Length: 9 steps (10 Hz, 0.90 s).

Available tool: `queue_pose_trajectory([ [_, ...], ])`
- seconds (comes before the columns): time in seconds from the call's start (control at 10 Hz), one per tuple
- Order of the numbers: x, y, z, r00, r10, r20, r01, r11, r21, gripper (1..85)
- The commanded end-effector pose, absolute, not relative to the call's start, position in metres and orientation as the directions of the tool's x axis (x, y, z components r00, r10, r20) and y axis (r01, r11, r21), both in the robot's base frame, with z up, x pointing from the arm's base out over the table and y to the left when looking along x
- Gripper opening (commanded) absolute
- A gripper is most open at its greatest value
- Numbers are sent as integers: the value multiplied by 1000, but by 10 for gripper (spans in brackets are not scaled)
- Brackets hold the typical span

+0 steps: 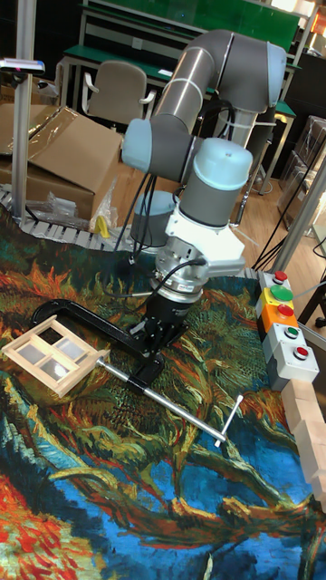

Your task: Open a sliding window

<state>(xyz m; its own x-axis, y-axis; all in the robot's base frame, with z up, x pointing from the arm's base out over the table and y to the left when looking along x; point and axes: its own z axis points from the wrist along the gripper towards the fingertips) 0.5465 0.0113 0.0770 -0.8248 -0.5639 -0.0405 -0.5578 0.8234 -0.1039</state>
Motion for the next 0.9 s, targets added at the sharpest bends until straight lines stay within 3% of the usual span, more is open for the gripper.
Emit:
queue_pose_trajectory([
  [0.0, 555, 6, 89, -808, -585, -68, -575, 809, -119, 13],
  [0.8, 552, -9, 94, -818, -574, -46, -565, 816, -126, 13],
])
